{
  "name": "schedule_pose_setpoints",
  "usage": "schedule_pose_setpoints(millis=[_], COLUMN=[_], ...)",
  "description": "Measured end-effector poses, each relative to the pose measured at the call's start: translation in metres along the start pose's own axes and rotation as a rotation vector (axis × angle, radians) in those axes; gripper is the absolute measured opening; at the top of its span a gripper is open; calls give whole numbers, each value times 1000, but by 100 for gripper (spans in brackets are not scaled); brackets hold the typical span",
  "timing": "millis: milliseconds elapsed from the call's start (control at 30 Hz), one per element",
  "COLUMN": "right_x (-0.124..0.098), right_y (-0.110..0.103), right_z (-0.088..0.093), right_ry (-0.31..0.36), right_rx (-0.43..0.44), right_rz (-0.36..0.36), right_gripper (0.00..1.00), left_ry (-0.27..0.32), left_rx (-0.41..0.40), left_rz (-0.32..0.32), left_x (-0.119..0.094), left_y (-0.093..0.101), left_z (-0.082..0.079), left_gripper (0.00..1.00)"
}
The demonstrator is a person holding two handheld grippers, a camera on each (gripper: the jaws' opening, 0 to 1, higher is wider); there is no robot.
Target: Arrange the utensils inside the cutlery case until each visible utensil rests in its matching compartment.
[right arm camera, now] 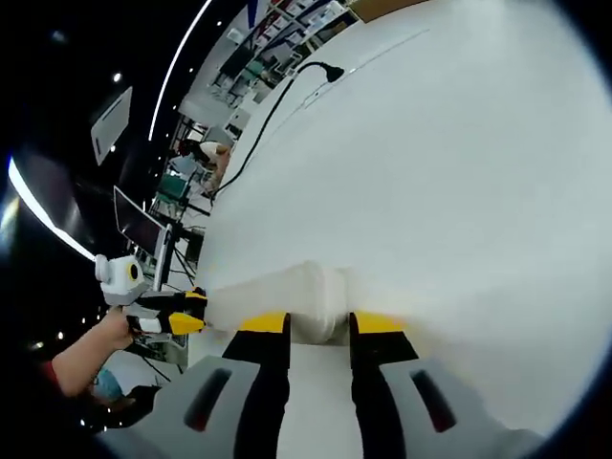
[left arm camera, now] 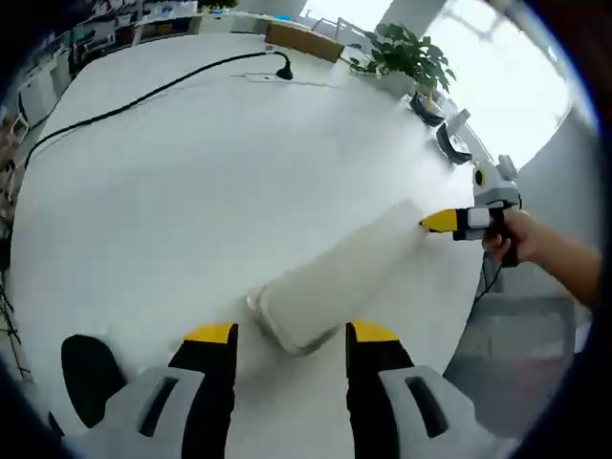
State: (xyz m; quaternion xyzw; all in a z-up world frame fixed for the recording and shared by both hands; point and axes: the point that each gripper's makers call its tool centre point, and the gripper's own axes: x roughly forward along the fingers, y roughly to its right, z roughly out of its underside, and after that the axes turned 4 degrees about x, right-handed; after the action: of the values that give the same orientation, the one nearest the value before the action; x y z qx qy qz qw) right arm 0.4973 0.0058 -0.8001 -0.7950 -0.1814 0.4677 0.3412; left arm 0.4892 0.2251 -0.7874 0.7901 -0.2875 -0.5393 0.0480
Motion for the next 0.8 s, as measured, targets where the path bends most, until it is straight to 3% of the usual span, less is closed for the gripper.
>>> schedule_pose_setpoints(millis=[33, 67, 133, 167, 200, 267, 333, 500, 533, 567, 633, 800], right_x=[0, 0, -1, -1, -1, -1, -1, 1, 1, 1, 2, 3], right_y=[0, 0, 2, 2, 3, 4, 3, 3, 4, 5, 4, 5], right_z=[0, 0, -2, -2, -2, -4, -3, -2, -2, -3, -5, -6], right_ry=[-2, -5, -6, -6, -5, -7, -5, -28, -26, -25, -20, -23], right_rx=[-3, 8, 12, 11, 16, 26, 29, 125, 123, 114, 57, 67], right_rz=[1, 4, 9, 10, 10, 8, 5, -12, -15, -12, -11, -9], right_gripper=[22, 22, 22, 22, 22, 22, 22, 20, 19, 19, 18, 17], left_ry=[12, 43, 32, 41, 50, 60, 56, 48, 50, 41, 54, 71], left_rx=[-15, -79, -243, -289, -316, -335, -398, -413, -402, -448, -406, -454], left_rz=[3, 13, 38, 58, 90, 93, 120, 144, 160, 163, 182, 212], left_x=[0, 0, 1, 2, 3, 4, 7, 12, 13, 15, 16, 17], left_y=[-1, -3, -6, -5, -2, -3, 0, 4, 7, 7, 9, 7], left_z=[-1, -3, 3, 3, 3, 4, 7, 9, 9, 10, 10, 11], left_gripper=[42, 41, 40, 39, 36, 26, 24, 24, 23, 23, 22, 20])
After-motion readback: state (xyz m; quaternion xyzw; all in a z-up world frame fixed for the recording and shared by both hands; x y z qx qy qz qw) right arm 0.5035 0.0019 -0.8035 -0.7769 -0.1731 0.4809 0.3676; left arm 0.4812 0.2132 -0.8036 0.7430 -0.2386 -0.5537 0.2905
